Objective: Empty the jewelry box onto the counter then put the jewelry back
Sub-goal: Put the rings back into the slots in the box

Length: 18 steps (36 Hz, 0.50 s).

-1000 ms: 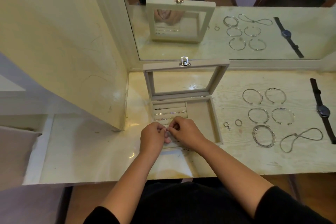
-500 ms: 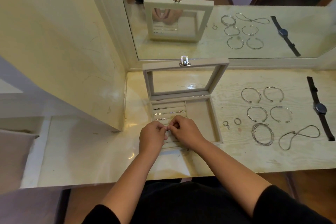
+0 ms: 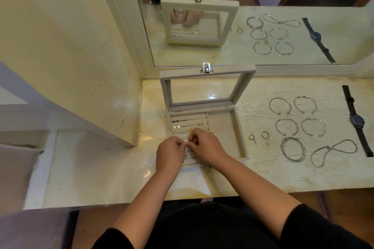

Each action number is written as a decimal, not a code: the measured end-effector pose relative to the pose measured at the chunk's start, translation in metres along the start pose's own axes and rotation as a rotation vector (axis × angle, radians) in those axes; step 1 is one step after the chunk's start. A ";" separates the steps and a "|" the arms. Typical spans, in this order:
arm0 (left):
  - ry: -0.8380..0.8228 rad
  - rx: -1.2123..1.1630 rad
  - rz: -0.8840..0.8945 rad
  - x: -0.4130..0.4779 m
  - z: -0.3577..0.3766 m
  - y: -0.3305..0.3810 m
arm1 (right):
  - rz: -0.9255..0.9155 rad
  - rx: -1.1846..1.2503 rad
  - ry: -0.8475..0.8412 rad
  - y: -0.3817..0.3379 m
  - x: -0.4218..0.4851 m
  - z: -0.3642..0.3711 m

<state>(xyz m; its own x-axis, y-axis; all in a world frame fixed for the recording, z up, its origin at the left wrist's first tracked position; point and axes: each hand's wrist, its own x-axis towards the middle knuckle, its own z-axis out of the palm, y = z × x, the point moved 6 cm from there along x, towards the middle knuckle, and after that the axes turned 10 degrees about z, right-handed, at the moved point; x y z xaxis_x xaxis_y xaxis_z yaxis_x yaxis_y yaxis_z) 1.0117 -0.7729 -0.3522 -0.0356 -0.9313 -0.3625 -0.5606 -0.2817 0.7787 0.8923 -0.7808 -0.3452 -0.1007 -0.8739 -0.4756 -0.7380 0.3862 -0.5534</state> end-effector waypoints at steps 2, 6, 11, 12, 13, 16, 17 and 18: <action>0.001 -0.002 0.004 0.000 0.000 0.000 | -0.001 -0.010 0.002 0.000 0.000 0.000; 0.019 -0.017 0.020 -0.001 -0.001 0.002 | -0.007 -0.002 -0.007 -0.001 0.000 0.000; 0.083 -0.060 0.042 0.000 -0.005 0.003 | 0.007 0.140 -0.024 0.003 -0.002 -0.003; 0.097 -0.079 0.043 0.001 -0.006 0.004 | 0.011 0.170 -0.020 0.004 -0.003 -0.005; 0.107 -0.098 0.045 0.001 -0.006 0.005 | 0.013 0.191 -0.013 0.005 -0.004 -0.006; 0.101 -0.150 0.057 0.000 -0.001 0.011 | 0.016 0.231 0.013 0.009 -0.005 -0.011; 0.091 -0.161 0.061 0.000 0.001 0.013 | 0.017 0.244 0.022 0.010 -0.005 -0.013; 0.078 -0.171 0.066 -0.001 0.004 0.015 | 0.019 0.257 0.031 0.012 -0.005 -0.014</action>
<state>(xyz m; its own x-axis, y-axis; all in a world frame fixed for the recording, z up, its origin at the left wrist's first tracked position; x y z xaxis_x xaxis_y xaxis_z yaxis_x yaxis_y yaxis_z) 1.0000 -0.7753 -0.3422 0.0004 -0.9621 -0.2726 -0.4099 -0.2489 0.8775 0.8743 -0.7758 -0.3395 -0.1364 -0.8728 -0.4686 -0.5420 0.4617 -0.7022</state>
